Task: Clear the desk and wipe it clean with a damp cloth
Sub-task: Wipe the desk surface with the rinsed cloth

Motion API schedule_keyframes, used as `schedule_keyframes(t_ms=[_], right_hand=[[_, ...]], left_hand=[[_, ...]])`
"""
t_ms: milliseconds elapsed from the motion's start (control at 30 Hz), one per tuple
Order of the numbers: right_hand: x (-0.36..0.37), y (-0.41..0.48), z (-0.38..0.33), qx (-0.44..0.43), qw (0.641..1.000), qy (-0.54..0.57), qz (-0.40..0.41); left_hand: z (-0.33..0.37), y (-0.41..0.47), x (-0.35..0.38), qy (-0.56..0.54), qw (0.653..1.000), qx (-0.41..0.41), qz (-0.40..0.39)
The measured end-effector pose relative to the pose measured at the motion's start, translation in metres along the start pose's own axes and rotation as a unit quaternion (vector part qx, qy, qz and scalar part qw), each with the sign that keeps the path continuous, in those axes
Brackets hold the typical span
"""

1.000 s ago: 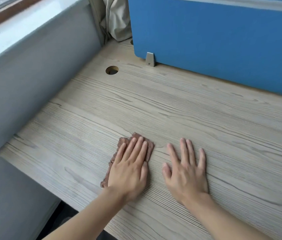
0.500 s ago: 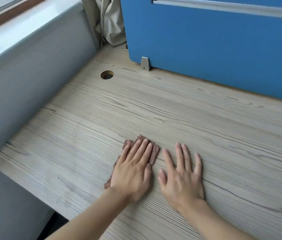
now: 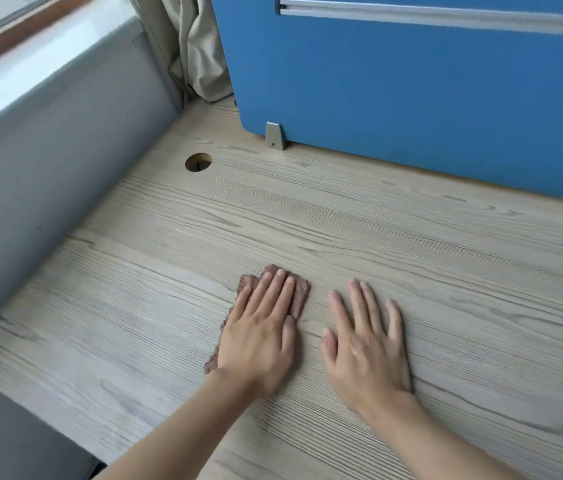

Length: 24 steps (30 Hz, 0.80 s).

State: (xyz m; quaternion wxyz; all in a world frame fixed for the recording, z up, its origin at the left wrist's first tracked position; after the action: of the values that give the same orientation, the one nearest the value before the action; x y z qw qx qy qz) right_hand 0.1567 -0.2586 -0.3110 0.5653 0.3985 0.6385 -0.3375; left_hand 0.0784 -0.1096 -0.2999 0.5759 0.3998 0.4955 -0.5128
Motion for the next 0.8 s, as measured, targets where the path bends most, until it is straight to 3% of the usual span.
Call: schedule_keyframes(t_ms=[100, 267, 467, 667, 800], right_hand=[[0.001, 0.000, -0.001, -0.005, 1.000, -0.002, -0.002], [-0.001, -0.001, -0.002, -0.002, 1.000, 0.006, 0.002], [0.000, -0.001, 0.000, 0.000, 1.000, 0.021, 0.005], [-0.013, 0.062, 0.006, 0.043, 0.999, 0.023, 0.000], [0.006, 0.092, 0.017, 0.084, 0.996, -0.023, 0.005]], left_hand=[[0.004, 0.008, 0.001, 0.011, 0.999, -0.038, 0.010], [0.022, -0.009, 0.005, -0.009, 0.998, 0.055, -0.007], [-0.001, 0.038, -0.004, 0.002, 0.999, -0.039, 0.013], [0.010, 0.023, 0.000, 0.002, 1.000, 0.012, -0.025], [-0.009, 0.055, -0.009, 0.002, 1.000, -0.029, 0.000]])
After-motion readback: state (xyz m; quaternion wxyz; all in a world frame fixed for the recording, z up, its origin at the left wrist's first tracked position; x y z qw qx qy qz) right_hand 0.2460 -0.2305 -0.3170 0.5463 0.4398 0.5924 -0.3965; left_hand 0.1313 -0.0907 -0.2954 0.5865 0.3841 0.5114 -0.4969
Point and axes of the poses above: each hand's wrist, its own y-axis towards the middle knuckle, its own x-axis out of the palm, z = x × y, the point moved 3 cm from there along y, towards the middle knuckle, and after that the axes turned 12 degrees about x, right-handed, at the moved point
